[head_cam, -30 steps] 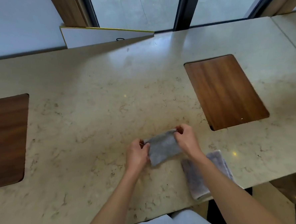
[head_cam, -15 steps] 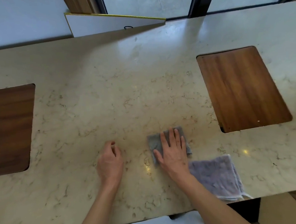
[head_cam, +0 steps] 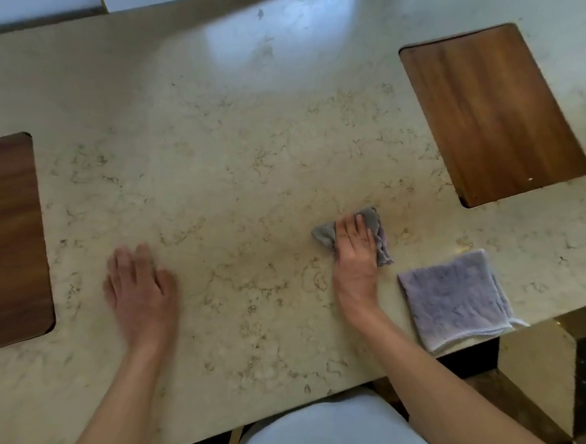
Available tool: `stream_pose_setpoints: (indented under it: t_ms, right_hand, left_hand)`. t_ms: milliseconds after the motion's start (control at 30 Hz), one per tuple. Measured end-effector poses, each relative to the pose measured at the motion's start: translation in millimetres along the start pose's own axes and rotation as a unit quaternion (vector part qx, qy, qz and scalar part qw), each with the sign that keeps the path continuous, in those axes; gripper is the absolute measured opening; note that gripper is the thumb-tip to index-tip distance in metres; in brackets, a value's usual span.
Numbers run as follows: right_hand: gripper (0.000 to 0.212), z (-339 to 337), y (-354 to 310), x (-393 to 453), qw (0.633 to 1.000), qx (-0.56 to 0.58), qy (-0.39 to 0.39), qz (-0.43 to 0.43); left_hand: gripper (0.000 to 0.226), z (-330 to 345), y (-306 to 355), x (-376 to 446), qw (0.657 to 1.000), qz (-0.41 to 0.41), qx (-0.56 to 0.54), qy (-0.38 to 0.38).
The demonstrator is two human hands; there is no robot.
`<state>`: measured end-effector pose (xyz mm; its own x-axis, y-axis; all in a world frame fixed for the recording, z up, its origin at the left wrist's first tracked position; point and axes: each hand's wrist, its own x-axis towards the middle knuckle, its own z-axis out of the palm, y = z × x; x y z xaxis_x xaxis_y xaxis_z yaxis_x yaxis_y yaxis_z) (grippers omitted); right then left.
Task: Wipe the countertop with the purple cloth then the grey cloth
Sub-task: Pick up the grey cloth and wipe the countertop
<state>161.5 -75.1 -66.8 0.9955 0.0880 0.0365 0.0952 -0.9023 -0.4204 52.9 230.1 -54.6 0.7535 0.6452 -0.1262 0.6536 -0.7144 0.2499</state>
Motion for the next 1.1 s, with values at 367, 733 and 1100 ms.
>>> stream_pose_setpoints:
  t_ms: [367, 733, 1100]
  right_hand:
    - [0.033, -17, -27, -28, 0.995, 0.076, -0.057, 0.007]
    - [0.027, -17, -41, -4, 0.998, -0.045, -0.02, -0.025]
    - [0.039, -6, -34, 0, 0.971, -0.084, -0.044, -0.222]
  left_hand:
    - [0.062, 7, -6, 0, 0.999, 0.013, 0.01, 0.03]
    - [0.062, 4, -5, 1, 1.0, 0.013, 0.013, 0.021]
    - [0.057, 0, -3, 0, 1.0, 0.009, 0.016, 0.012]
